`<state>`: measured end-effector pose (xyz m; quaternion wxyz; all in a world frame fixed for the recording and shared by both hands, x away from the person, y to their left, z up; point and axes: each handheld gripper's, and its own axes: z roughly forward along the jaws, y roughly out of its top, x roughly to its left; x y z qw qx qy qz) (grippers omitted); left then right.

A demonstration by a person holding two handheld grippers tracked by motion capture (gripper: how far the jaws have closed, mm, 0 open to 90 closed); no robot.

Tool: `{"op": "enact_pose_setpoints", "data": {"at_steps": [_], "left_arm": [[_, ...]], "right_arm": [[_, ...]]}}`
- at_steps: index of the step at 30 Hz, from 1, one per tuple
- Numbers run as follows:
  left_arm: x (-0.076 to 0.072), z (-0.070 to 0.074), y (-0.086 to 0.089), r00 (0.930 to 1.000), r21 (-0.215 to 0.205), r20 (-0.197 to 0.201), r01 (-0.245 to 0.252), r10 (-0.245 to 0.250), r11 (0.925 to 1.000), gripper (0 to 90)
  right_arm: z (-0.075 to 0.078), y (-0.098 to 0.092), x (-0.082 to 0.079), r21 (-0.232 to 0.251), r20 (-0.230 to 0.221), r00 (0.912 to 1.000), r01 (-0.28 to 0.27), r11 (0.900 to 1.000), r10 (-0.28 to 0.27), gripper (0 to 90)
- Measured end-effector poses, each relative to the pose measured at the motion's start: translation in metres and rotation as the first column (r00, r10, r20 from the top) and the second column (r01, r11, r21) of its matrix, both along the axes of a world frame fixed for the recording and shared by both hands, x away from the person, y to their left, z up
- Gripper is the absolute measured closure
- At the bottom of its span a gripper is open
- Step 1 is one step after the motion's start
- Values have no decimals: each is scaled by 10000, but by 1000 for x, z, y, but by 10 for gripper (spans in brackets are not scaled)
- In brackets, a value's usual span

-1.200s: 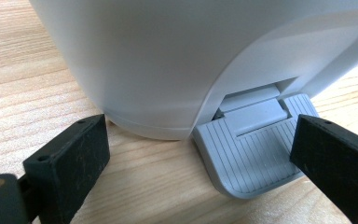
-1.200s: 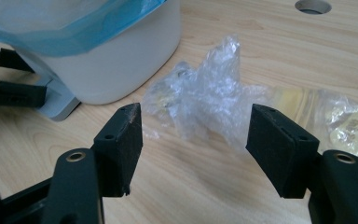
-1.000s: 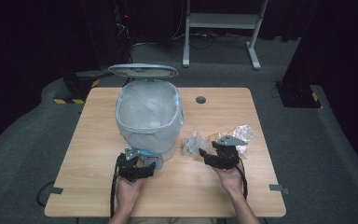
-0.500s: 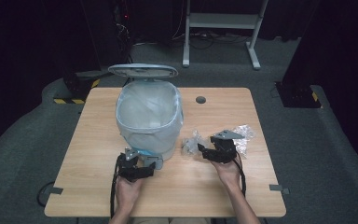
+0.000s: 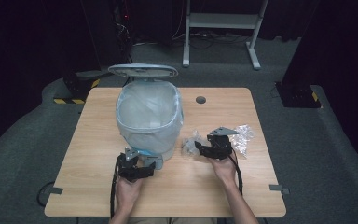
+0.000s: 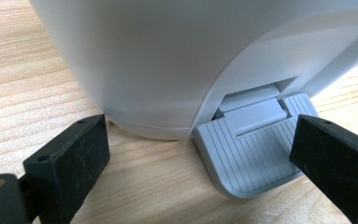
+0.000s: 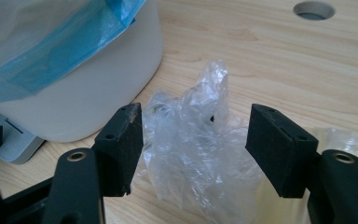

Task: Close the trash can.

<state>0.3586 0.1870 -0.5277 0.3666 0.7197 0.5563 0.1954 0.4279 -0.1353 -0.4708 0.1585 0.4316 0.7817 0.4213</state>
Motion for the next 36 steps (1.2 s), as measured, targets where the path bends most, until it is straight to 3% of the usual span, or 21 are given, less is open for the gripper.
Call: {"op": "enact_pose_setpoints", "data": {"at_steps": [9,11,20,28,36], "left_arm": [[0,0,0,10000,-8,-1,-1,1,10000,48],[0,0,0,10000,-14,-2,-1,1,10000,48],[0,0,0,10000,0,0,-16,16,10000,48],[0,0,0,10000,6,-4,-5,5,10000,48],[0,0,0,10000,-6,-8,-12,12,10000,48]], "right_arm": [[-18,8,8,-101,-611,9958,-682,9976,675,500],[-21,9,6,-117,-660,9959,-631,9979,622,538],[-31,8,2,31,-933,9890,-1153,9933,1151,791],[-23,11,-11,116,-315,9889,-1446,9894,1449,849],[-10,5,-20,705,192,9917,-1285,9892,1275,860]]}}
